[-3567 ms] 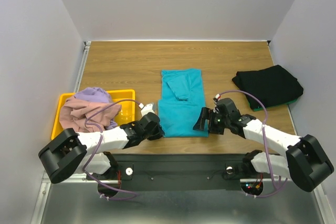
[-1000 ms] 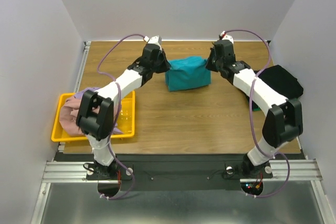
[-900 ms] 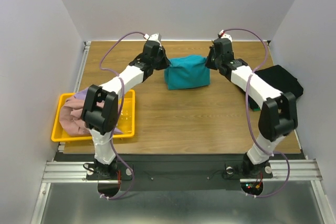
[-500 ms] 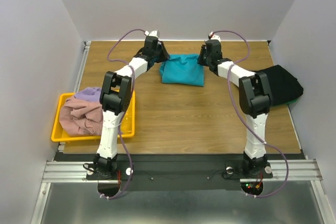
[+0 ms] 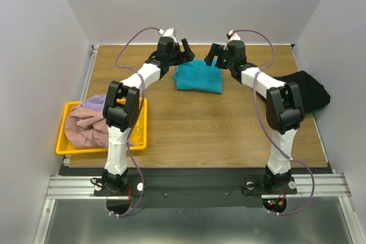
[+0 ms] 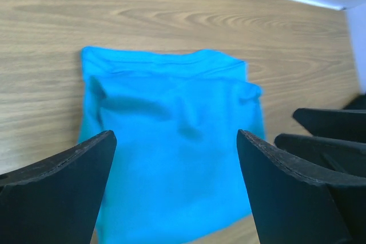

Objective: Fold and stack the t-shirts
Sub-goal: Fold the tshirt

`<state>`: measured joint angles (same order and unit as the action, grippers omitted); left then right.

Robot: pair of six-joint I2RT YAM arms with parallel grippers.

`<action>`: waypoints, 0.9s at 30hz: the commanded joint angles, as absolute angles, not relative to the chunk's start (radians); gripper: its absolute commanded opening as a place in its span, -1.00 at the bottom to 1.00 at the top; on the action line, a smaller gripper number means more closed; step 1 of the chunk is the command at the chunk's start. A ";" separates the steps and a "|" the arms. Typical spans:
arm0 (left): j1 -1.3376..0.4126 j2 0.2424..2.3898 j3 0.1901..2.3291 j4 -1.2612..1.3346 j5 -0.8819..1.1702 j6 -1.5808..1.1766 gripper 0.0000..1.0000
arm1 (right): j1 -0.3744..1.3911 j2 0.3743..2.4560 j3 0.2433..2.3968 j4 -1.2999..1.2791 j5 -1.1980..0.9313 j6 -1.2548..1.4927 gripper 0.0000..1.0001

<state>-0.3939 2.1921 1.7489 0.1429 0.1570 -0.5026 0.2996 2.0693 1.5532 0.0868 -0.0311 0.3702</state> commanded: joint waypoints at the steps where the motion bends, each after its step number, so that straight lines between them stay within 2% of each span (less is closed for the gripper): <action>1: -0.414 2.082 1.717 0.238 0.156 -0.509 0.97 | 0.296 1.991 1.499 0.163 -0.152 0.413 1.00; 6: -0.420 2.132 1.678 0.273 0.236 -0.572 0.97 | 0.298 2.040 1.465 0.178 -0.261 0.494 1.00; 16: -0.430 2.122 1.320 0.504 0.394 -0.706 0.97 | 0.302 2.076 1.261 0.242 -0.302 0.549 1.00; 19: -0.431 2.086 1.191 0.518 0.397 -0.727 0.97 | 0.308 2.024 1.171 0.245 -0.295 0.558 1.00; 27: -0.468 1.833 0.798 0.537 0.293 -0.730 0.97 | 0.368 1.801 0.870 0.239 -0.227 0.606 1.00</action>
